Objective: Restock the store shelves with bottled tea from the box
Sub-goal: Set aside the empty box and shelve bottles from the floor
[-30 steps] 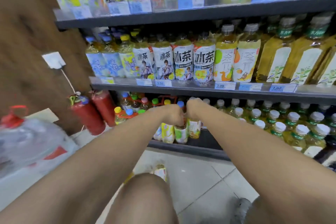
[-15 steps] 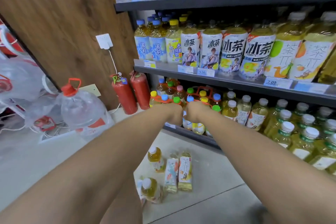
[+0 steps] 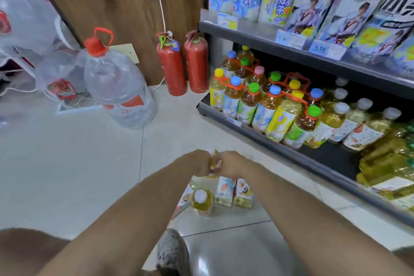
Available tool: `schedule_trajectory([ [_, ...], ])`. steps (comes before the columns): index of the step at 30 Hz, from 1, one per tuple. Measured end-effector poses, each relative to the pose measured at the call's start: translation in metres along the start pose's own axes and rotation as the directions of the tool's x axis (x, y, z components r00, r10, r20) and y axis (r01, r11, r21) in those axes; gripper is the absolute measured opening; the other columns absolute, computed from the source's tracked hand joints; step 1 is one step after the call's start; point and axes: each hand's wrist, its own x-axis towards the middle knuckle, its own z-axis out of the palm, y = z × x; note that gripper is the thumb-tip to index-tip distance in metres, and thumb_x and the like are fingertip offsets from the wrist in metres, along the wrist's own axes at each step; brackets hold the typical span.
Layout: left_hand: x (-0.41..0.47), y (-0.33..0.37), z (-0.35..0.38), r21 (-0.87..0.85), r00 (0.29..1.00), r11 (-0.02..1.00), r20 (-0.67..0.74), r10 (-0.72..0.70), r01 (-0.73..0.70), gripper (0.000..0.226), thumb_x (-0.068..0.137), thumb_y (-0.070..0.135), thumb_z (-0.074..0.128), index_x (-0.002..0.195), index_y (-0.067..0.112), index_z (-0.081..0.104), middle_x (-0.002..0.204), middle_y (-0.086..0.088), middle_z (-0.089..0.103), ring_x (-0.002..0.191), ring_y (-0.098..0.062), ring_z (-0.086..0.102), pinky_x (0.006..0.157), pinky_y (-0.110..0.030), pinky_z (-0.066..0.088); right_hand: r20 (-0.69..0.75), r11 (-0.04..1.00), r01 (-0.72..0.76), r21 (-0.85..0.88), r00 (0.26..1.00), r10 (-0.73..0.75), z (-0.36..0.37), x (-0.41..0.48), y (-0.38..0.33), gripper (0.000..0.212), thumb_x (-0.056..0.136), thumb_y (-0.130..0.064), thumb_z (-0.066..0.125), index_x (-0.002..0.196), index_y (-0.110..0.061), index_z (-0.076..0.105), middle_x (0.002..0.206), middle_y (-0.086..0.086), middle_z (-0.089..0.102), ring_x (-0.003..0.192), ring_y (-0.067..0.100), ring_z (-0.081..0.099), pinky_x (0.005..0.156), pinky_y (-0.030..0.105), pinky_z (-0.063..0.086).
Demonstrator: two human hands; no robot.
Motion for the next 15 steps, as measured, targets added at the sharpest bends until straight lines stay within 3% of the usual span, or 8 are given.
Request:
schedule_trajectory([
  [3,-0.002,-0.042,0.047,-0.102,0.991,0.986,0.007,-0.130,0.130,0.013,0.091,0.008,0.045,0.084,0.004,0.056,0.118,-0.019,0.065,0.104,-0.037,0.064,0.087,-0.038,0.053,0.186,0.995,0.092,0.032,0.978,-0.097,0.051,0.015,-0.014,0.064,0.082,-0.049,0.071,0.137,-0.024,0.052,0.133,0.006,0.052,0.117,0.026,0.054,0.092,0.032,0.046],
  [5,-0.008,-0.064,0.081,-0.183,0.975,0.958,0.046,-0.215,0.220,0.004,0.088,0.010,0.049,0.085,0.009,0.051,0.117,-0.017,0.065,0.105,-0.036,0.064,0.089,-0.041,0.056,0.253,0.990,0.134,-0.046,0.960,-0.118,0.080,0.025,-0.021,0.065,0.078,-0.056,0.070,0.133,-0.028,0.052,0.127,0.008,0.048,0.116,0.030,0.054,0.094,0.036,0.047],
  [7,-0.015,-0.078,0.117,-0.274,0.950,0.909,0.078,-0.304,0.313,0.016,0.090,0.015,0.054,0.104,0.010,0.058,0.119,-0.012,0.062,0.107,-0.032,0.062,0.087,-0.038,0.054,0.196,0.990,0.134,-0.051,0.973,-0.122,0.099,0.030,-0.025,0.053,0.078,-0.055,0.068,0.122,-0.029,0.056,0.119,0.004,0.045,0.105,0.028,0.059,0.087,0.037,0.049],
  [10,-0.019,-0.093,0.161,-0.350,0.905,0.838,0.085,-0.417,0.419,0.039,0.091,0.020,0.057,0.130,0.017,0.052,0.127,-0.008,0.055,0.115,-0.029,0.058,0.089,-0.038,0.049,0.037,0.969,0.196,-0.151,0.981,-0.192,0.119,0.033,-0.024,0.040,0.087,-0.050,0.061,0.117,-0.023,0.054,0.118,0.001,0.041,0.095,0.026,0.059,0.073,0.032,0.046],
  [15,-0.009,-0.110,0.211,-0.427,0.828,0.718,0.165,-0.536,0.550,0.055,0.092,0.025,0.065,0.139,0.016,0.038,0.130,-0.012,0.046,0.120,-0.034,0.052,0.093,-0.043,0.048,-0.101,0.944,0.291,-0.153,0.946,-0.308,0.139,0.036,-0.015,0.031,0.089,-0.045,0.062,0.111,-0.024,0.056,0.120,-0.001,0.042,0.090,0.023,0.058,0.069,0.033,0.047],
])
